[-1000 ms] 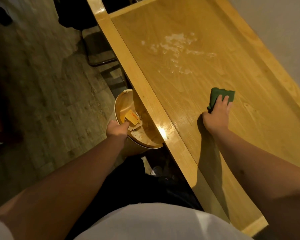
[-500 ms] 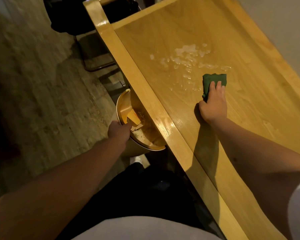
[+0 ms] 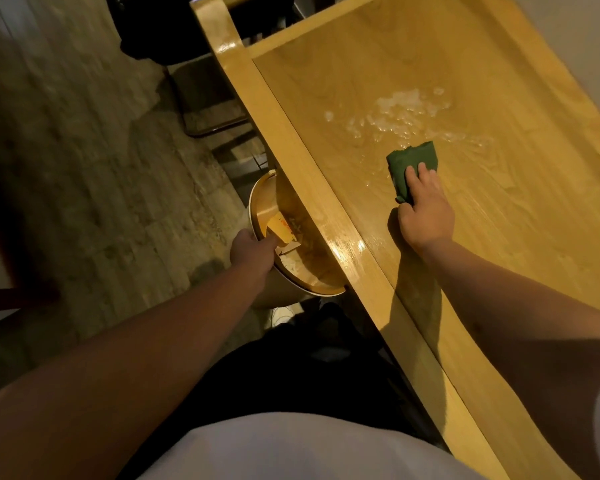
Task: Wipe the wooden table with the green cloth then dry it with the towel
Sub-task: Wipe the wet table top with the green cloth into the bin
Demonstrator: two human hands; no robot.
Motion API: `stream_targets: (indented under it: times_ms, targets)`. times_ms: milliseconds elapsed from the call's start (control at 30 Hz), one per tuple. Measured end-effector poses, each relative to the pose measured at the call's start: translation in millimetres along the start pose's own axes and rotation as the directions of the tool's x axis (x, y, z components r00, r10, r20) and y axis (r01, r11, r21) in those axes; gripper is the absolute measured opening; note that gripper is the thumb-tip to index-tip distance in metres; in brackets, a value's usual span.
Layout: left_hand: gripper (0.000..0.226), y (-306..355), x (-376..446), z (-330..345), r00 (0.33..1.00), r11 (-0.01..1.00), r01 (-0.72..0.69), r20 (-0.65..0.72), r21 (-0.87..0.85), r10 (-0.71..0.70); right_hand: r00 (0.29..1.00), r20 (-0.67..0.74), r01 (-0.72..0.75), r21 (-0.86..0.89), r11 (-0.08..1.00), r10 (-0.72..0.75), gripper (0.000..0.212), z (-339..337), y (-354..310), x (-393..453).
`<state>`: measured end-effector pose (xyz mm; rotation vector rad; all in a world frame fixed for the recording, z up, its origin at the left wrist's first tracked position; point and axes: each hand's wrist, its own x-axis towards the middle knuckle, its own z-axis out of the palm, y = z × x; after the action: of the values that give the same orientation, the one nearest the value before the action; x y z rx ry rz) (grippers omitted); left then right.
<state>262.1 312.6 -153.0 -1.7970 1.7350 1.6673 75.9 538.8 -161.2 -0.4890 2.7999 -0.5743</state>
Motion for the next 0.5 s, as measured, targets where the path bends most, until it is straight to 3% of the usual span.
stream_targets:
  times_ms: [133, 333, 500]
  targets:
    - [0.031, 8.2, 0.5, 1.1, 1.0, 1.0, -0.004, -0.006, 0.018, 0.005, 0.999, 0.015, 0.04, 0.019, 0.999, -0.04, 0.066, 7.2, -10.4, -1.5]
    - [0.021, 16.3, 4.1, 5.9, 1.0, 0.999, -0.015, -0.012, 0.034, 0.016, 0.991, 0.068, 0.11, 0.034, 0.993, -0.112, 0.066, 18.9, -35.2, -6.1]
    - [0.037, 19.5, 3.4, 6.9, 1.0, 0.997, -0.016, -0.022, 0.077, 0.018, 0.97, 0.122, 0.208, 0.034, 0.977, -0.211, 0.06, 28.4, -54.7, -13.7]
